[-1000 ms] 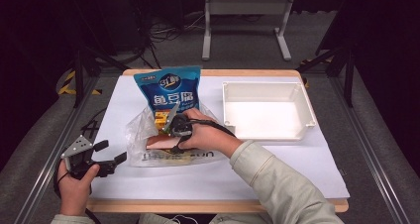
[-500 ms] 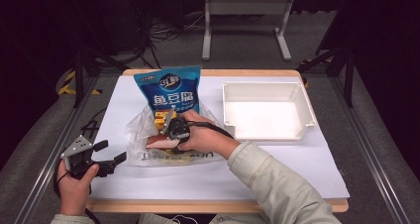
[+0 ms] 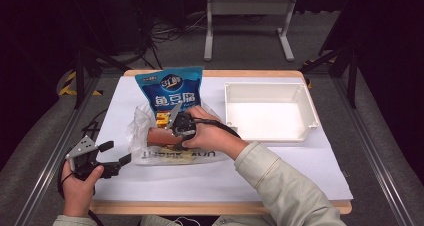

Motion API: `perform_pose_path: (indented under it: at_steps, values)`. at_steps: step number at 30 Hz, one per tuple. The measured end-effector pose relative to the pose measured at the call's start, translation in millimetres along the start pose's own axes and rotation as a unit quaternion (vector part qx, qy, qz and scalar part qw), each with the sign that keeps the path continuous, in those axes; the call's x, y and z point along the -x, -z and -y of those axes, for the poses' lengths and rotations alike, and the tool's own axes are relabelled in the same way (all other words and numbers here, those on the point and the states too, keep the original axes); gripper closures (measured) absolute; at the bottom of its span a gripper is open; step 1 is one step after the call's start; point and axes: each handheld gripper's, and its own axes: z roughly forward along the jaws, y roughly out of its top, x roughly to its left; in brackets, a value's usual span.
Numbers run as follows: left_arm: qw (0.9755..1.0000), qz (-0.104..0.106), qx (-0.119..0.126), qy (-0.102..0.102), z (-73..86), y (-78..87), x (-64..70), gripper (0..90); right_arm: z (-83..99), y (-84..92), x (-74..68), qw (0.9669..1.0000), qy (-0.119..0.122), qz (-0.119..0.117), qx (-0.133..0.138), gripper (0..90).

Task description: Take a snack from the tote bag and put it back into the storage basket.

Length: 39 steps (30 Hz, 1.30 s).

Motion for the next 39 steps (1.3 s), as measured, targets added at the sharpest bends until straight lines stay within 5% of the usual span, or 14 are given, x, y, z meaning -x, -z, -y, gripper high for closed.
perform_pose_path:
  at_steps: [39]
  values:
    - [0.9996, 0.01, -0.006, -0.025, 0.7, -1.5, -3.1, 2.3, -23.9, 56.5, -11.6, 0.996, 0.004, 0.001, 0.089, 42.6]
